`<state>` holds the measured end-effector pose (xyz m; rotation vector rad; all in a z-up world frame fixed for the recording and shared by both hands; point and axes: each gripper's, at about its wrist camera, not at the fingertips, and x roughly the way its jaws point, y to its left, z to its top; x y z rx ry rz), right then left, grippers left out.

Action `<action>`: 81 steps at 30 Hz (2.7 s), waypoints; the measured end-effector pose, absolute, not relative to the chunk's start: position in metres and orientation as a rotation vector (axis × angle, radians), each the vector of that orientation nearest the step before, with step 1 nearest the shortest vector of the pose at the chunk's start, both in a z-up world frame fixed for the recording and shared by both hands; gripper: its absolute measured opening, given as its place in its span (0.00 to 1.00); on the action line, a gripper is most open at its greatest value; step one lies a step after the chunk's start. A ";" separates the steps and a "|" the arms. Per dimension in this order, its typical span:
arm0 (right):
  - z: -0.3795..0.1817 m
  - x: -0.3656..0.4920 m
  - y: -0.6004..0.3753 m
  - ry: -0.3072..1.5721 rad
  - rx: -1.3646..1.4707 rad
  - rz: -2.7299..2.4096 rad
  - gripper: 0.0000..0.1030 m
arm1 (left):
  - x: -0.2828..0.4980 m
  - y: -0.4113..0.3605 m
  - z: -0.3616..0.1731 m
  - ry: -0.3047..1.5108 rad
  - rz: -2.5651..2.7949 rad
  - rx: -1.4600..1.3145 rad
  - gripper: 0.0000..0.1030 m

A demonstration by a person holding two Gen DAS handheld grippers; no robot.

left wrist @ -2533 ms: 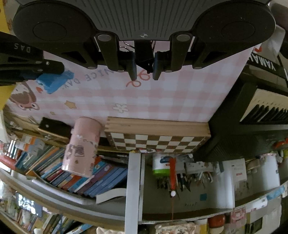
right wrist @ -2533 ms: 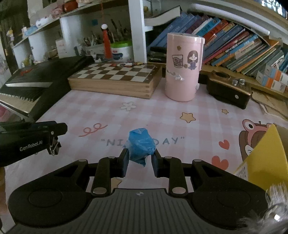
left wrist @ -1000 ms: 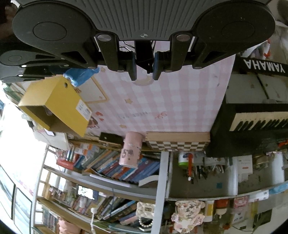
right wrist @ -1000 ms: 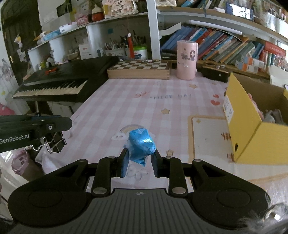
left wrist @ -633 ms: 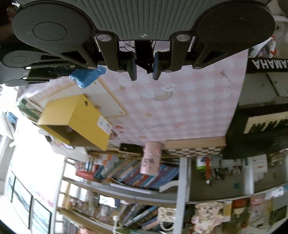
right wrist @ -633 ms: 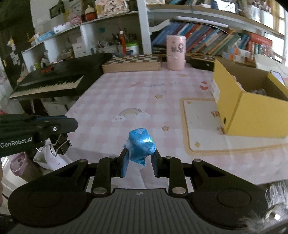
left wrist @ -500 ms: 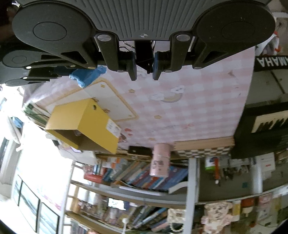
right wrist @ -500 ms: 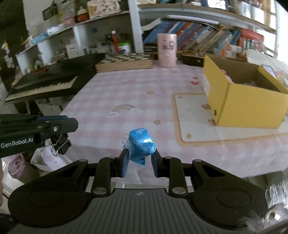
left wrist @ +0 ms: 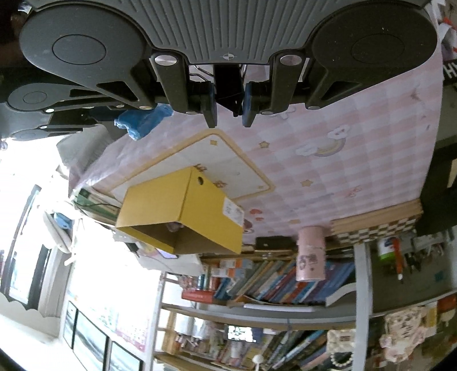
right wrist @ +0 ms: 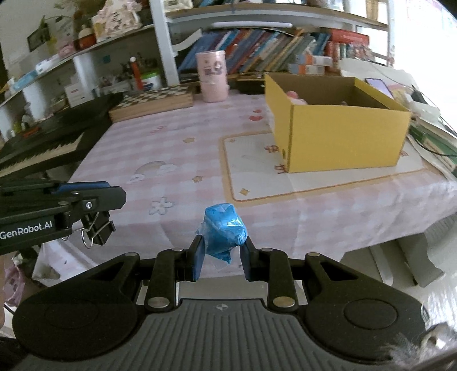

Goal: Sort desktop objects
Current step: 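Lift and carry the blue item and binder clip with both tools toward the yellow box, then lower the blue item and binder clip into the yellow box and open both tools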

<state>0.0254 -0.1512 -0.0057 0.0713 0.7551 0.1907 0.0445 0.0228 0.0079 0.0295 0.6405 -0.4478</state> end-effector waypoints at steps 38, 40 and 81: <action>-0.005 0.101 -0.323 0.777 0.127 0.116 0.24 | 0.124 -0.154 0.012 0.655 -0.588 0.124 0.17; -0.002 0.108 -0.333 0.761 0.127 0.119 0.24 | 0.129 -0.161 0.016 0.636 -0.578 0.120 0.17; 0.000 0.300 -0.375 0.714 -0.207 0.432 0.24 | 0.277 -0.224 -0.009 0.670 -0.281 0.076 0.17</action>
